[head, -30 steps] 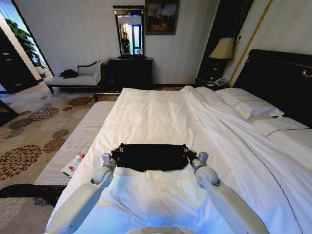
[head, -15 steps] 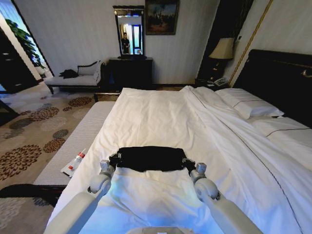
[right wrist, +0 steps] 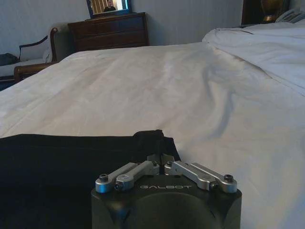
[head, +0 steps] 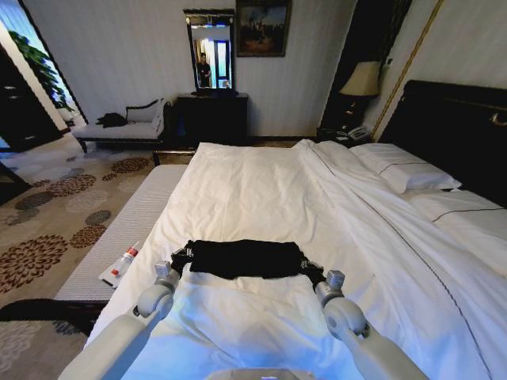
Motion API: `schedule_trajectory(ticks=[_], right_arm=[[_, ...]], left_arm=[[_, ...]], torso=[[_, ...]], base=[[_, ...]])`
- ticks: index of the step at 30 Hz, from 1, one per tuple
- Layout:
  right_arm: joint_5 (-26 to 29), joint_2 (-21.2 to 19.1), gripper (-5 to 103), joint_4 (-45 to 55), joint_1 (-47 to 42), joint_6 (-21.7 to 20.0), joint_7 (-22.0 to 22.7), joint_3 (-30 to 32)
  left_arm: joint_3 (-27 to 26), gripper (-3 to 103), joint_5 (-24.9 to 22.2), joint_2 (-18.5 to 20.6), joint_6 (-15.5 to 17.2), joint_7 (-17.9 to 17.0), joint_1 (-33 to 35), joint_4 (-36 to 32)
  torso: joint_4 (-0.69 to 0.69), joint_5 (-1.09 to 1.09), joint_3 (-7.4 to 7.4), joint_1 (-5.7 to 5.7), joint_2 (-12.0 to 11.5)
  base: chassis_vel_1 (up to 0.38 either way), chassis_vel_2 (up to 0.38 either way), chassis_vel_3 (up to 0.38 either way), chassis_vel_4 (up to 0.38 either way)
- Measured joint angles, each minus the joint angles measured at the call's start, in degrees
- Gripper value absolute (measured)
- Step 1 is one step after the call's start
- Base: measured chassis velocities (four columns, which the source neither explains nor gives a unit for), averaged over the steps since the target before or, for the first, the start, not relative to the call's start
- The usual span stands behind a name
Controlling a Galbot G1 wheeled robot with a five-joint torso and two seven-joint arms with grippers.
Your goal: Fold the clothes on the bed.
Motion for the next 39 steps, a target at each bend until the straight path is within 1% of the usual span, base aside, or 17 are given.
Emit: schedule_trajectory(ticks=[4, 7, 10, 11, 12, 14, 16, 18, 20, 23, 25, 27, 28, 29, 34, 36, 39], right_arm=[[-0.1, 0.1, 0, -0.1, -0.3, 0.0, -0.2, 0.2], [-1.8, -0.2, -1, -0.9, -1.8, 0.0, -2.1, 0.2], [-2.3, -0.2, 4, -0.8, -2.5, 0.0, -2.5, 0.2], [-2.6, -0.2, 9, -0.2, -3.3, 0.0, -2.7, 0.3], [-2.9, -0.3, 15, 0.4, -4.0, 0.0, -2.8, 0.6], [-3.3, -0.5, 20, 1.3, -5.1, 0.0, -2.8, 1.3], [-3.5, -0.8, 25, 2.5, -6.3, 0.0, -2.8, 2.1], [-3.5, -1.9, 36, 6.4, -10.2, 0.1, -2.7, 4.2], [-3.5, -2.2, 41, 7.4, -11.1, 0.1, -2.6, 4.7], [-3.7, -3.7, 52, 11.1, -13.0, 0.1, -2.0, 6.2], [-3.8, -4.5, 63, 12.4, -12.6, 0.2, -1.7, 6.6], [-3.9, -5.1, 63, 12.7, -11.9, 0.2, -1.7, 6.6], [-4.6, -6.3, 74, 12.3, -9.5, 0.3, -1.7, 6.3], [-5.3, -7.2, 74, 11.2, -7.4, 0.6, -1.9, 5.6], [-7.0, -10.7, 95, 3.0, 3.2, 1.9, -3.8, 0.2], [-7.5, -11.7, 99, -1.9, 9.0, 3.0, -5.1, -3.1], [-7.7, -11.9, 100, -4.6, 12.0, 3.6, -5.7, -5.2]], left_arm=[[0.1, 1, 0.3, 0.1, 0.0, 0.0, 0.1, -0.1], [0.8, -2, 3.2, 0.4, 0.0, -0.8, 2.4, -0.9], [0.9, 1, 4.2, 0.4, 0.0, -1.1, 3.8, -1.7], [0.8, 11, 5.0, 0.7, 0.0, -1.3, 5.4, -2.7], [0.4, 11, 5.7, 1.1, -0.1, -1.3, 7.1, -3.6], [-0.5, 22, 6.7, 1.9, -0.5, -1.2, 9.7, -5.1], [-1.6, 22, 7.3, 2.5, -0.9, -0.7, 12.1, -6.4], [-5.9, 38, 8.6, 4.1, -2.2, 1.1, 17.7, -9.0], [-7.1, 38, 8.8, 4.4, -2.5, 1.5, 18.7, -9.5], [-11.1, 54, 7.4, 5.0, -2.7, 1.9, 19.7, -11.2], [-12.0, 59, 6.0, 5.3, -2.2, 1.7, 19.0, -12.2], [-12.1, 65, 5.1, 5.5, -1.6, 1.5, 18.3, -12.8], [-11.5, 71, 3.5, 5.8, -0.3, 0.8, 16.1, -13.6], [-10.7, 76, 2.6, 6.0, 0.6, 0.5, 14.5, -13.9], [-3.3, 92, -1.2, 6.8, 4.7, -0.6, 3.4, -12.3], [1.8, 98, -3.5, 7.3, 6.3, -0.6, -2.2, -10.1], [5.3, 100, -4.3, 7.5, 6.7, -0.3, -5.6, -7.9]], torso=[[0.0, 0.0, 0.0, 0.01, 0.0], [0.0, 0.01, 0.0, 0.0, 0.0], [0.0, 0.0, 0.0, 0.0, 0.0], [-0.01, 0.0, 0.0, 0.01, 0.0], [0.0, 0.0, 0.0, 0.01, 0.0], [0.0, 0.01, 0.0, 0.0, 0.0], [0.01, 0.0, 0.0, 0.0, 0.0], [0.01, 0.0, 0.0, 0.0, 0.0], [0.01, 0.0, 0.0, 0.0, 0.0], [-0.01, 0.0, -0.01, 0.0, 0.0], [-0.01, 0.0, 0.0, 0.0, 0.0], [-0.01, 0.0, 0.0, 0.0, 0.0], [-0.01, 0.01, 0.0, 0.0, 0.0], [0.0, 0.0, 0.0, -0.01, 0.0], [-0.03, 0.02, 0.01, 0.02, 0.0], [0.0, 0.02, 0.02, 0.03, 0.0], [0.0, 0.01, 0.02, 0.03, 0.0]], base=[[0.0, 0.0, 0.0, 0.0], [0.0, 0.0, 0.0, 0.0], [0.0, 0.0, 0.0, 0.0], [0.0, 0.0, 0.0, 0.0], [0.0, 0.0, 0.0, 0.0], [0.0, 0.0, 0.0, 0.0], [0.0, 0.0, 0.0, 0.0], [0.0, 0.0, 0.0, 0.0], [0.0, 0.0, 0.0, 0.0], [0.0, 0.0, 0.0, 0.0], [0.0, 0.0, 0.0, 0.0], [0.0, 0.0, 0.0, 0.0], [0.0, 0.0, 0.0, 0.0], [0.0, 0.0, 0.0, 0.0], [0.0, 0.0, 0.0, 0.0], [0.0, 0.0, 0.0, 0.0], [0.0, 0.0, 0.0, 0.0]])
